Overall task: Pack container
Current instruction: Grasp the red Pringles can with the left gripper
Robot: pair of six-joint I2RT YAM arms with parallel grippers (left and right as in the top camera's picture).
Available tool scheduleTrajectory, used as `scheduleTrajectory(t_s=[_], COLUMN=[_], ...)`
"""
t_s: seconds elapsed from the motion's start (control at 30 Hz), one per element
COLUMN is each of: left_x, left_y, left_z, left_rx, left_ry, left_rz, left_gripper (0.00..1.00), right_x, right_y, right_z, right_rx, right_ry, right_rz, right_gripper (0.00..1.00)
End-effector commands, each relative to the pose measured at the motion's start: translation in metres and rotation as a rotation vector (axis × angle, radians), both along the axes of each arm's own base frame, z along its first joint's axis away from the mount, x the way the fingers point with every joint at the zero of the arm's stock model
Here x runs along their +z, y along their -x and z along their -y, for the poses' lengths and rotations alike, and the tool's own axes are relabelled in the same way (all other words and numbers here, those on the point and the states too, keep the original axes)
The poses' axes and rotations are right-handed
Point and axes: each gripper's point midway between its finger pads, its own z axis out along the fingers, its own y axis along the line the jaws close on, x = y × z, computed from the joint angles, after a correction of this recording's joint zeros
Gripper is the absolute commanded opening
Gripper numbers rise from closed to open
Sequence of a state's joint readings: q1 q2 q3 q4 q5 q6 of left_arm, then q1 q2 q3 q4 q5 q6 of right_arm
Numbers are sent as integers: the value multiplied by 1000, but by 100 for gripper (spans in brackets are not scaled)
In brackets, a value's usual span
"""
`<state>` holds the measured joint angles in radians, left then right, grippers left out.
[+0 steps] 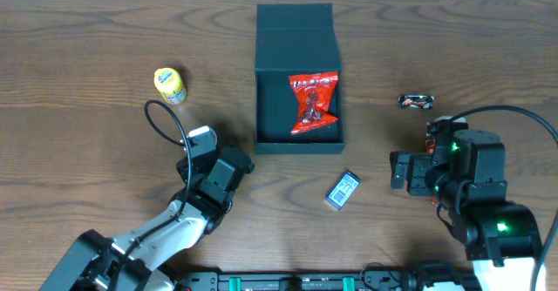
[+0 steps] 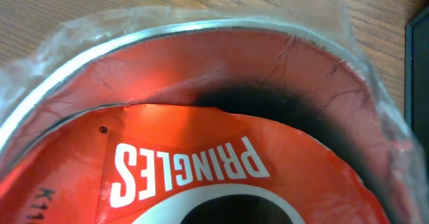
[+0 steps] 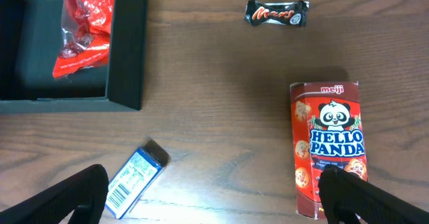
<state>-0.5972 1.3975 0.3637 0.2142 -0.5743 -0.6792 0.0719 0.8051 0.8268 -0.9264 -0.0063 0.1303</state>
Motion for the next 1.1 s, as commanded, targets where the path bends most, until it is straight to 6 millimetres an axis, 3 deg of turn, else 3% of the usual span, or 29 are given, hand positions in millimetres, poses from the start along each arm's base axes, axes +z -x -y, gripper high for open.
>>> scheduleTrajectory(t_s=[0.0,0.9,1.07], left_x=[-3,-5,-6], left_y=[1,2,2], left_z=[-2,2,5], left_rx=[0,-16,-29], left_ry=[-10,7,21], left_rz=[-10,-20,-28], left_gripper=[80,59,48], right_x=[-2,-2,-2], right_y=[1,1,1], right_z=[0,0,0], right_rx=[-11,-11,-11], right_ry=[-1,-1,-1], right_rz=[-5,-5,-5], right_gripper=[99,99,99])
